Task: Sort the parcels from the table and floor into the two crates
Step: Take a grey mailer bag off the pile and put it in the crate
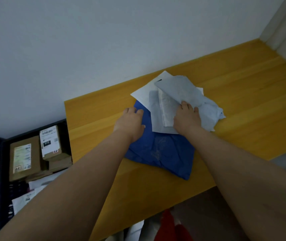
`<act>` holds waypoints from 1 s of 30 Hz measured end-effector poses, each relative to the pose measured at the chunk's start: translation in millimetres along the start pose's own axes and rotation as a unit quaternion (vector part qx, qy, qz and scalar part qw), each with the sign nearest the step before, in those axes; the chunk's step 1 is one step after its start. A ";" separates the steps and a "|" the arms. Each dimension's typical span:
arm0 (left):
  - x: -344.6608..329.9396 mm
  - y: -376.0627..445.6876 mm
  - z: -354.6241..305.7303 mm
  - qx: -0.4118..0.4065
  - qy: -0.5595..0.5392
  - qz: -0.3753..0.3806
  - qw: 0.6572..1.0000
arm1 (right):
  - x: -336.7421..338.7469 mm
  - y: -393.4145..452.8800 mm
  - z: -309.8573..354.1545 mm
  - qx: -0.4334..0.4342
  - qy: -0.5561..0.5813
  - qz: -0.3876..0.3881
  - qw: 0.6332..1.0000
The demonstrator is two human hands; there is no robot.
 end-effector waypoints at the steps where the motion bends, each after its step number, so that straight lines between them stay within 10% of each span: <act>1: 4.6 -6.5 4.6 -0.004 0.003 -0.009 1.000 | 5.5 -7.4 6.5 0.003 0.002 -0.014 1.000; 13: 62.7 -163.2 115.2 -0.035 0.043 -0.120 0.991 | 79.5 -171.9 128.5 0.070 0.060 -0.261 0.961; 19: 86.5 -228.2 153.1 -0.021 0.006 -0.174 0.984 | 96.2 -234.4 174.8 0.106 0.280 -0.228 0.927; 30: 91.2 -299.1 175.4 0.028 -0.060 -0.248 0.966 | 100.5 -285.2 196.3 0.140 0.290 -0.159 0.933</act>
Point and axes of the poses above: each hand's wrist, its own y-axis towards the middle knuckle, its own x-axis out of the back of the hand, z = x × y, the point moved 1 cm from there along y, towards the middle knuckle, and after that the axes turned 15 degrees about -x, right-handed, at the moved point
